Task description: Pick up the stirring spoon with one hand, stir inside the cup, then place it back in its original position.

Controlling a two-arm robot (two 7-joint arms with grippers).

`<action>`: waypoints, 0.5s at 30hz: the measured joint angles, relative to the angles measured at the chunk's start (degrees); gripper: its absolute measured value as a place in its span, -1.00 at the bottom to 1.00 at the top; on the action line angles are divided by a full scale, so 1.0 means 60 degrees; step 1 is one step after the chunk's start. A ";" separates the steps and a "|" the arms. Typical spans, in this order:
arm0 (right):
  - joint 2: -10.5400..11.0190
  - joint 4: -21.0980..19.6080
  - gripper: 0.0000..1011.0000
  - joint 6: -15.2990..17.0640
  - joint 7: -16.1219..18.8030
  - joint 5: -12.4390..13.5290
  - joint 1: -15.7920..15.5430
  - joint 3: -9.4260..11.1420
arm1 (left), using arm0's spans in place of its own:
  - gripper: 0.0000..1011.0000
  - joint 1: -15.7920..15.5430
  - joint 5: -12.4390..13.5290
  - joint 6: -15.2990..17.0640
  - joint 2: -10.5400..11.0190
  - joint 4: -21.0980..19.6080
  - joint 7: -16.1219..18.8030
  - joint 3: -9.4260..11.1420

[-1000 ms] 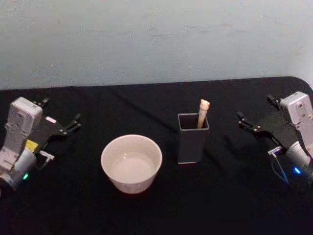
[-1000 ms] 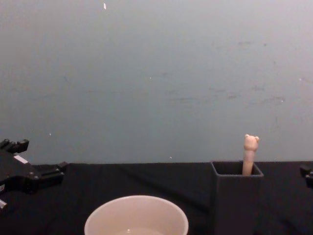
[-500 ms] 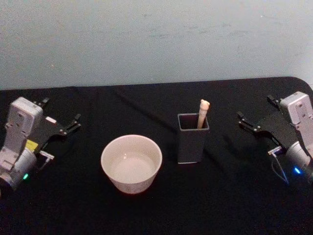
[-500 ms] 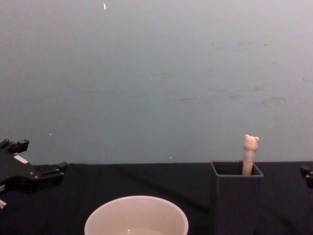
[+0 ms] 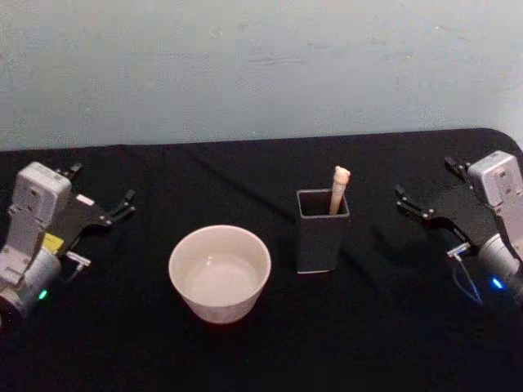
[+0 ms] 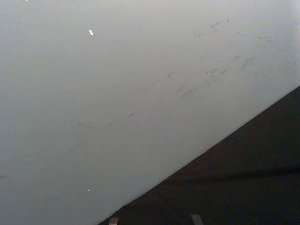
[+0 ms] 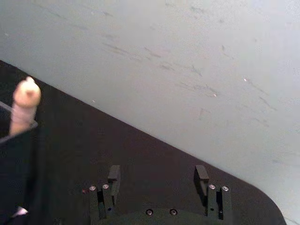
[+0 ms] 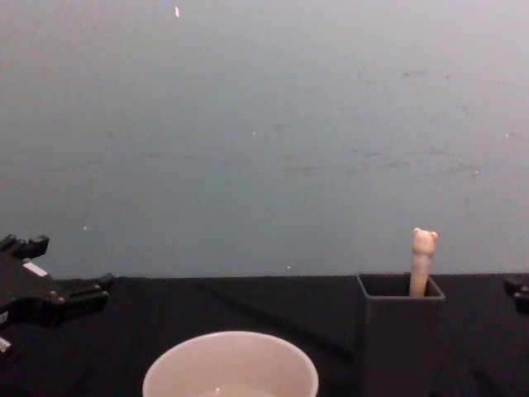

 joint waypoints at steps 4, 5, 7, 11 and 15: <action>0.0034 -0.0240 0.98 0.0056 0.0329 0.0231 -0.0095 0.0179 | 0.98 0.0000 0.0000 0.0000 0.0000 0.0000 0.0000 0.0000; 0.0048 -0.0316 0.98 0.0085 0.0418 0.0320 -0.0130 0.0229 | 0.98 0.0000 0.0000 0.0000 0.0000 0.0000 0.0000 -0.0001; 0.0101 -0.0568 0.98 0.0178 0.0656 0.0593 -0.0264 0.0379 | 0.98 0.0000 0.0000 0.0000 0.0000 0.0000 0.0000 0.0000; 0.0251 -0.1063 0.98 0.0352 0.1202 0.1171 -0.0549 0.0649 | 0.98 0.0000 0.0000 0.0000 0.0000 0.0000 0.0000 0.0000; 0.0422 -0.1600 0.98 0.0474 0.1927 0.1819 -0.0868 0.0923 | 0.98 0.0000 0.0000 0.0000 0.0000 0.0000 0.0000 0.0000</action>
